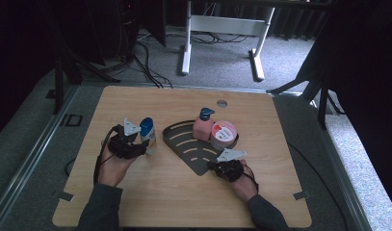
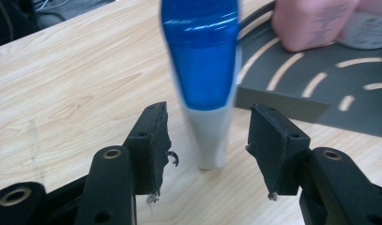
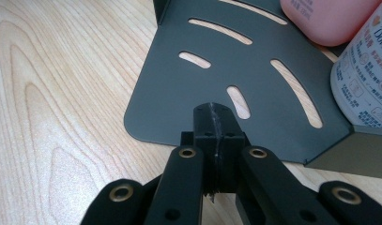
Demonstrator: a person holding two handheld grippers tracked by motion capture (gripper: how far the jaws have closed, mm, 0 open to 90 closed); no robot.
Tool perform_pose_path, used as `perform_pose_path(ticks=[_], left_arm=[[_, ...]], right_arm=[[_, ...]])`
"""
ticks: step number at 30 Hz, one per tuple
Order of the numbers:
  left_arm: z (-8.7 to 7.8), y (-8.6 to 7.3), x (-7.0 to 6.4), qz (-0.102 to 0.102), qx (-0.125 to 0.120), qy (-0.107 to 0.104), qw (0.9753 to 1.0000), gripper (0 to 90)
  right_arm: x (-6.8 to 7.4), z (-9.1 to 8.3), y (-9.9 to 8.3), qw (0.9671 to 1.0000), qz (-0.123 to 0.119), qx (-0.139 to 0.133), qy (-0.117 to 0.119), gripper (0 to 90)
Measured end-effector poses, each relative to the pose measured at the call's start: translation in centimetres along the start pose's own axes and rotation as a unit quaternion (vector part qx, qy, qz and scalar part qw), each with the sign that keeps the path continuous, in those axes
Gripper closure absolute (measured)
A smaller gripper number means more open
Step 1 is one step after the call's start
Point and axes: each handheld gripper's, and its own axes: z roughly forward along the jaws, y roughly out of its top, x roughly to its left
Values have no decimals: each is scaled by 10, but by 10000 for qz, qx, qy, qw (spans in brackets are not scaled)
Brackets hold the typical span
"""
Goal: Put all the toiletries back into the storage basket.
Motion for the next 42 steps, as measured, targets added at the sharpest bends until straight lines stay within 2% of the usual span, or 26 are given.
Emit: perform_pose_path(ticks=[3, 7, 11, 19, 20, 24, 42], left_arm=[[4, -1, 4, -24, 64, 0, 10000, 506], [5, -2, 4, 53, 113, 52, 9999, 523], [6, -2, 8, 3, 165, 99, 9998, 528], [8, 3, 13, 9, 186, -53, 9998, 461], [10, 5, 15, 40, 190, -160, 9997, 450], [12, 8, 16, 117, 209, -236, 9994, 440], [22, 23, 20, 342, 338, -544, 9974, 491]], right_arm=[[0, 0, 0, 10000, -4, 0, 0, 900], [0, 0, 0, 10000, -3, 1, 2, 900], [0, 0, 0, 10000, -4, 1, 2, 900], [0, 0, 0, 10000, 8, 3, 10, 900], [0, 0, 0, 10000, 21, 8, 12, 900], [0, 0, 0, 10000, 20, 7, 18, 900], [-1, 0, 0, 10000, 24, 2, 28, 900]])
